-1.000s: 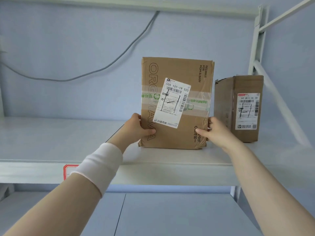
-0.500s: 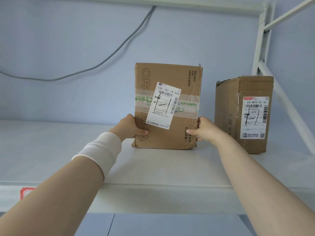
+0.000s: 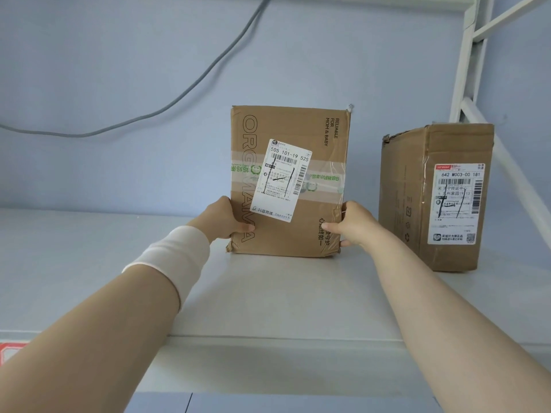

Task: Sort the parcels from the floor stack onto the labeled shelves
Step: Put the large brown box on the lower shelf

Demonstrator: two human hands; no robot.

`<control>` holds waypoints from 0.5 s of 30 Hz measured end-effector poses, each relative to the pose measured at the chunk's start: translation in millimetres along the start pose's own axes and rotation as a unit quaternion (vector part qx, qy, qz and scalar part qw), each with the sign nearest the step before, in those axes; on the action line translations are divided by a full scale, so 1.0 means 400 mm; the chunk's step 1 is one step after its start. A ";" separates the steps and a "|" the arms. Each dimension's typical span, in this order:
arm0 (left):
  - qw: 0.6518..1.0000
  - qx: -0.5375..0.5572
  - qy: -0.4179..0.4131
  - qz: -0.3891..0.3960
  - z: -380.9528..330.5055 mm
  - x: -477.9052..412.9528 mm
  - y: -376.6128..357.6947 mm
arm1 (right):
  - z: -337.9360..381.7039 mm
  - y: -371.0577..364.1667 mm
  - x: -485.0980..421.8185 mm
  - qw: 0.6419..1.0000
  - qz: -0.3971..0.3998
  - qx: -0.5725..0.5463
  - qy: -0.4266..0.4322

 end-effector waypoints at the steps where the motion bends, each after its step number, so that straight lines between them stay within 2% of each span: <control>1: 1.000 -0.008 -0.005 -0.001 0.001 0.002 -0.002 | 0.000 0.002 0.003 1.000 0.000 0.000 -0.003; 6: 0.999 -0.047 -0.020 -0.013 0.000 0.014 0.005 | 0.008 0.016 0.027 0.999 0.019 0.036 -0.009; 11: 0.998 -0.058 -0.029 -0.016 -0.016 0.067 0.038 | 0.030 0.070 0.085 0.995 -0.024 0.096 0.017; 15: 0.995 -0.072 -0.067 0.003 -0.039 0.160 0.078 | 0.047 0.101 0.188 0.989 -0.043 0.134 0.044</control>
Point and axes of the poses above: each hand's wrist, its own x-axis away from the middle knuckle, its own y-axis out of the back of the hand, z = x × y, the point moved 5 cm from there along -x, towards the middle knuckle, and after that the axes turned 14 degrees about -z, right-handed, at the moved point
